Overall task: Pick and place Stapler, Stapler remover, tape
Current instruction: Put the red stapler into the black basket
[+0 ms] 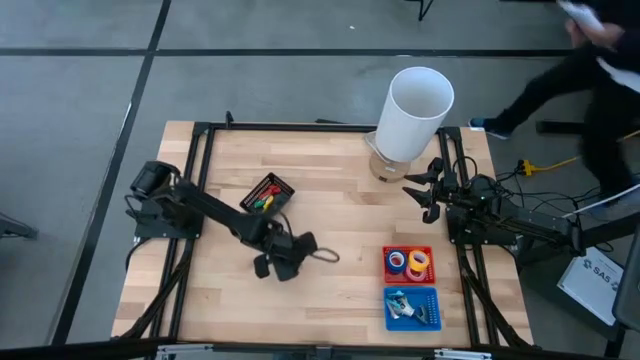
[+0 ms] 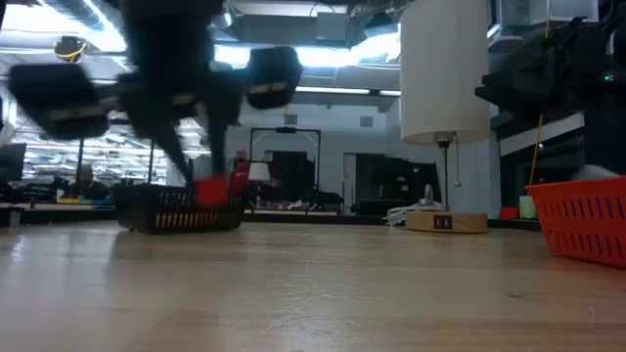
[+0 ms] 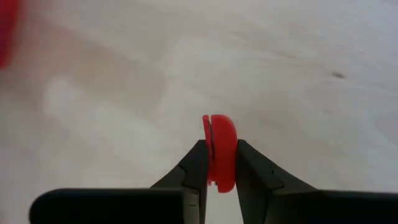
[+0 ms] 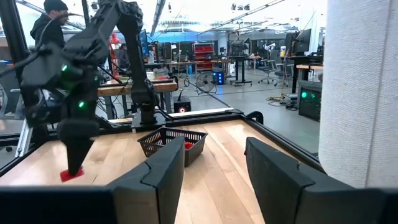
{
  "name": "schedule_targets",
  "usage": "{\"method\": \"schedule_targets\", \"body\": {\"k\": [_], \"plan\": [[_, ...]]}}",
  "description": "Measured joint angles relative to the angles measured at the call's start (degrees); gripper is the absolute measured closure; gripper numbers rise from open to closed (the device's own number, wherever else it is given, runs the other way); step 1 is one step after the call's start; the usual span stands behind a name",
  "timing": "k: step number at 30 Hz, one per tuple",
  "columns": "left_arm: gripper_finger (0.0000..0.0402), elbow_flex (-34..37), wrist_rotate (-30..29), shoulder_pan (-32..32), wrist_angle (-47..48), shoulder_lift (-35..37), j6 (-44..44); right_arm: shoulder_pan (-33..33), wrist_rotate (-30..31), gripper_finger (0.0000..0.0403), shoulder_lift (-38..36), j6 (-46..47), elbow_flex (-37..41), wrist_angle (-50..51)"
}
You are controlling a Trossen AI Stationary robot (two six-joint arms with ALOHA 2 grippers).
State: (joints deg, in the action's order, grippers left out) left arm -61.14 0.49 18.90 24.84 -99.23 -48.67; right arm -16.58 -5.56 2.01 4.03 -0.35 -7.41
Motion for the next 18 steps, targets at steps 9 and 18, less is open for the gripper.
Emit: {"method": "schedule_targets", "body": {"k": [9, 18], "plan": [[0.0355, -0.04, -4.30, -6.81, -0.57, 9.17, 7.29, -0.01, 0.00, 0.0231, -0.01, 0.00, 0.00, 0.01], [0.0354, -0.11, -7.36, -13.17, 4.00, 20.05, 15.78, 0.00, 0.00, 0.0231, 0.01, 0.00, -0.01, 0.00]]}}
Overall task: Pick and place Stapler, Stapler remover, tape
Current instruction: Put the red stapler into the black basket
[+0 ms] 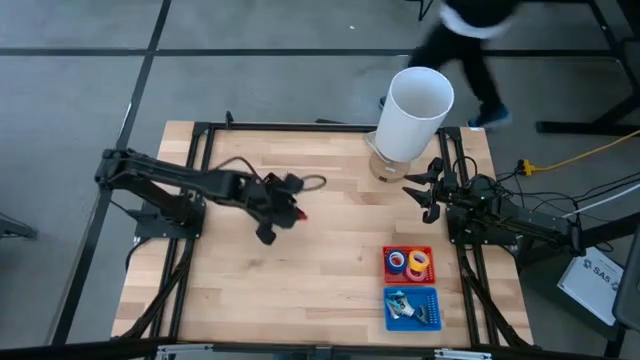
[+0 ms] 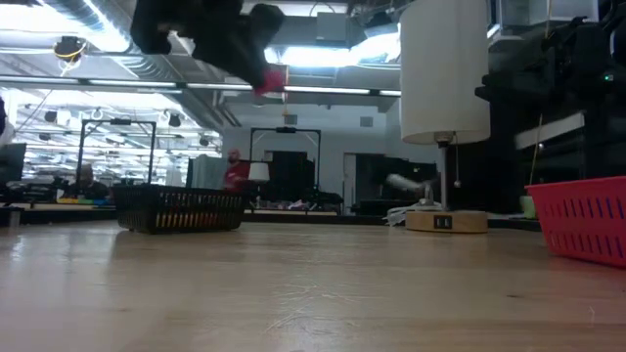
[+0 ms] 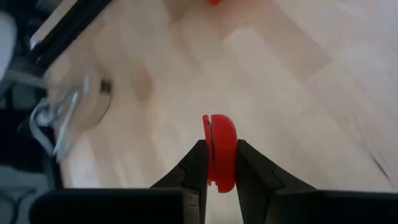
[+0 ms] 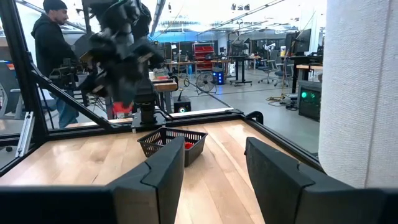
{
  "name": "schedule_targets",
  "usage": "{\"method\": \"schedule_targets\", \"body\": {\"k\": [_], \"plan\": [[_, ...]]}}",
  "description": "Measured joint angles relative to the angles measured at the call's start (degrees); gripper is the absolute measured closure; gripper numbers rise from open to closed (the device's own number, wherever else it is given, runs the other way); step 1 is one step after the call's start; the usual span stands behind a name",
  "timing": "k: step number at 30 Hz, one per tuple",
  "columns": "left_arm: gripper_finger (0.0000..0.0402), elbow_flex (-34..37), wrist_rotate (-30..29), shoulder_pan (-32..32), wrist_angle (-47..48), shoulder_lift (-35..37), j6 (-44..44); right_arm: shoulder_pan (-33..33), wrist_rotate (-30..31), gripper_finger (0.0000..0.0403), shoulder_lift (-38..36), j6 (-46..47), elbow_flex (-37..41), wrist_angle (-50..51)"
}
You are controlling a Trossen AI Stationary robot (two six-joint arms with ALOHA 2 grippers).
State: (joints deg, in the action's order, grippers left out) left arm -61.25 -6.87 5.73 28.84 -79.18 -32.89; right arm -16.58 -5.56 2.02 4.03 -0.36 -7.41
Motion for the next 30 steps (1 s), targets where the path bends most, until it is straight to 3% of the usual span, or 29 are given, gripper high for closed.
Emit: {"method": "schedule_targets", "body": {"k": [13, 20, 30], "plan": [[0.0354, 1.41, -0.90, -8.79, 3.37, 10.26, 4.99, 0.00, 0.00, 0.0231, -0.01, 0.00, 0.02, 0.01], [0.0354, 12.56, 1.05, -12.66, 0.27, 13.75, 11.05, 0.00, 0.00, 0.0231, -0.01, -0.01, 0.02, 0.01], [0.0352, 29.90, -1.25, -17.20, -17.20, 20.89, 29.29, 0.00, 0.00, 0.0231, -0.02, 0.00, 0.02, 0.01]]}}
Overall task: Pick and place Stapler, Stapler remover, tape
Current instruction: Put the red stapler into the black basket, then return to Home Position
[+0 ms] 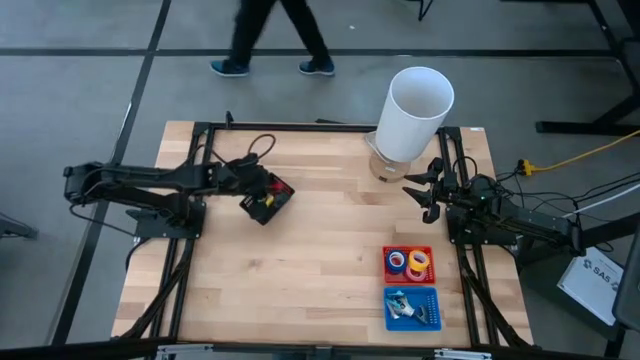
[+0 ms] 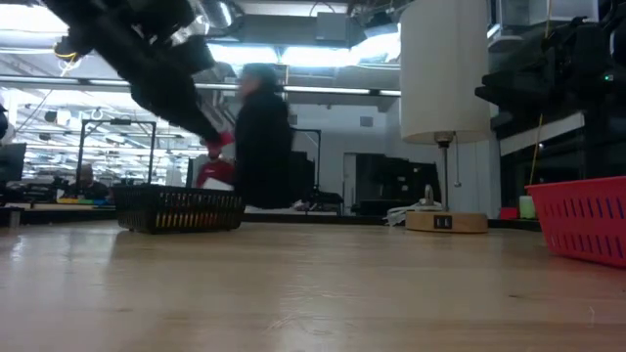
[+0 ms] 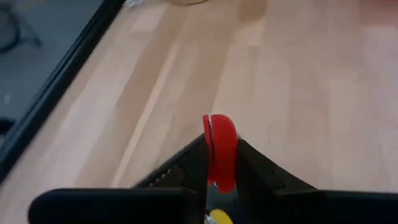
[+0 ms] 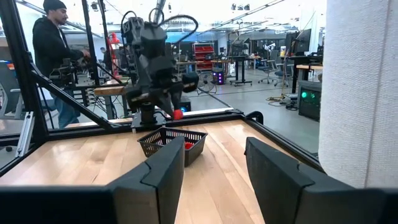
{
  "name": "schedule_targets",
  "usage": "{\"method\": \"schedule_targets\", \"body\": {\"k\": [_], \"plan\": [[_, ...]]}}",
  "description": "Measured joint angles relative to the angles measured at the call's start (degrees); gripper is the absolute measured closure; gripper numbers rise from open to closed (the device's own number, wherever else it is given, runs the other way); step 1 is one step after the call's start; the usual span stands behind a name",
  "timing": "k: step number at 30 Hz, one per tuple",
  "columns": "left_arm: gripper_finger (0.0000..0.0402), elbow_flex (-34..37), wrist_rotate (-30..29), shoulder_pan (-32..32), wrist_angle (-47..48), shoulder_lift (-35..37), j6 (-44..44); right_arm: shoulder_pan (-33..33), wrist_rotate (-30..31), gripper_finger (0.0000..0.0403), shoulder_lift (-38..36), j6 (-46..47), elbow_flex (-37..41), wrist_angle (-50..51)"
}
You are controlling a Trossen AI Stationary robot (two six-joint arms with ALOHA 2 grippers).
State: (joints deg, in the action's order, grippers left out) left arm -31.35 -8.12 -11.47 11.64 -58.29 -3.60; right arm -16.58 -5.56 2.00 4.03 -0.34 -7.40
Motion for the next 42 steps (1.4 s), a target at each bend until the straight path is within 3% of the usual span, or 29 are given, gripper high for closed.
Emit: {"method": "schedule_targets", "body": {"k": [9, 23, 27, 32, 42], "plan": [[0.0338, 6.24, -7.52, -0.69, -7.25, 0.84, 14.61, -0.01, 0.00, 0.0231, 0.00, 0.00, 0.00, 0.00], [0.0278, 6.40, -13.96, -0.67, -5.37, 0.64, 15.41, 0.00, 0.00, 0.0231, 0.01, -0.01, -0.01, 0.00], [0.0252, 6.40, -12.61, -0.65, -4.72, 0.67, 15.44, 0.00, 0.00, 0.0231, 0.01, 0.00, -0.01, 0.00], [0.0225, 6.40, -5.87, -0.65, -4.59, 0.67, 14.99, 0.00, 0.00, 0.0231, 0.02, -0.01, 0.00, 0.00], [0.0223, 6.34, -3.05, -0.22, -5.33, 3.63, 13.75, -0.02, 0.00, 0.0231, 0.00, 0.00, 0.00, 0.00]]}}
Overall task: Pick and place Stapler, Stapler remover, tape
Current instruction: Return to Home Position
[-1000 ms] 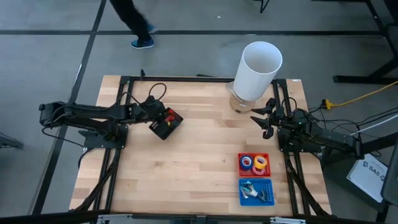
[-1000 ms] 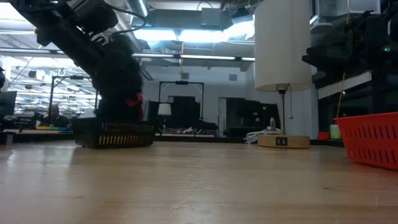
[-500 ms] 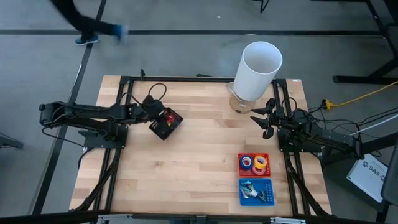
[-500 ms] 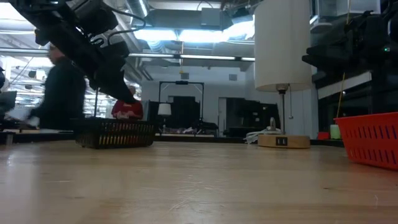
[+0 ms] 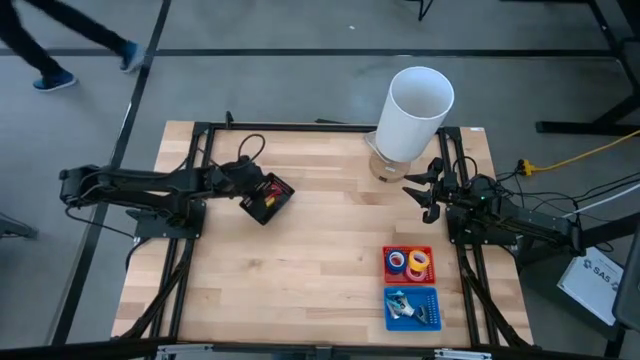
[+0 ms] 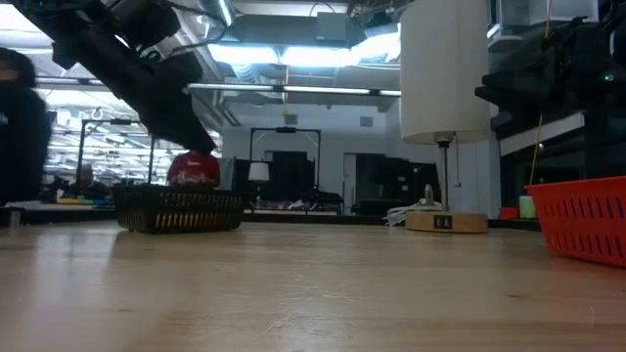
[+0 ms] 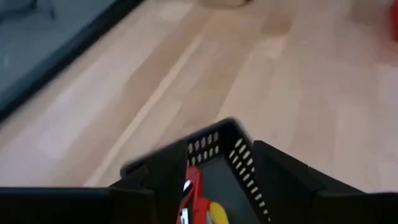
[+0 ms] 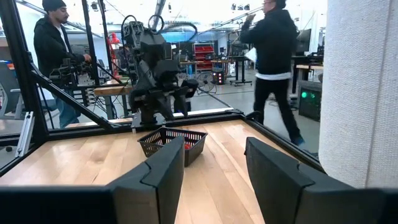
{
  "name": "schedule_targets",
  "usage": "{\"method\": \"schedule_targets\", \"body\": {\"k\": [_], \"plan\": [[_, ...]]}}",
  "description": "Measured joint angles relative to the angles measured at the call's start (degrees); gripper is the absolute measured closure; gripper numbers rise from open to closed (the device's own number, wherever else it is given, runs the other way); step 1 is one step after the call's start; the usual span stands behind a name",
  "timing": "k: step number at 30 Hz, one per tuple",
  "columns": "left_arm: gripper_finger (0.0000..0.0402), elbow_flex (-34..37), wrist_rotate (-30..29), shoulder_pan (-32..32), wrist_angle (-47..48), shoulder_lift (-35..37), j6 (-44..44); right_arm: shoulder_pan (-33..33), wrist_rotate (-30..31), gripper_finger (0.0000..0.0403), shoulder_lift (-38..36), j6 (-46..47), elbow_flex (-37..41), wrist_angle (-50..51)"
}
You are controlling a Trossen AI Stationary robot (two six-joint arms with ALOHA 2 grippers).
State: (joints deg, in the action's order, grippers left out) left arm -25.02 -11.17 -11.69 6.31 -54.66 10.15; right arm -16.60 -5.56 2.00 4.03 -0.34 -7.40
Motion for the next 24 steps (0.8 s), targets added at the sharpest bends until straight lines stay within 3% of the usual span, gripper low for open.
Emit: {"method": "schedule_targets", "body": {"k": [5, 9, 14, 24], "plan": [[0.0220, 0.46, -3.70, 1.91, -0.29, 5.02, -7.13, 0.01, 0.00, 0.0231, 0.01, 0.00, -0.01, -0.01], [0.0220, 5.30, -7.58, 3.99, -6.00, 10.28, -8.32, 0.01, 0.00, 0.0231, 0.00, 0.00, 0.00, 0.00], [0.0220, 11.51, -8.31, 6.68, -11.32, 18.46, -8.96, 0.02, 0.00, 0.0231, 0.02, 0.00, 0.00, 0.00], [0.0220, 18.85, -8.37, 11.24, -11.65, 36.19, -11.83, 0.01, 0.00, 0.0231, 0.01, 0.00, 0.00, 0.00]]}}
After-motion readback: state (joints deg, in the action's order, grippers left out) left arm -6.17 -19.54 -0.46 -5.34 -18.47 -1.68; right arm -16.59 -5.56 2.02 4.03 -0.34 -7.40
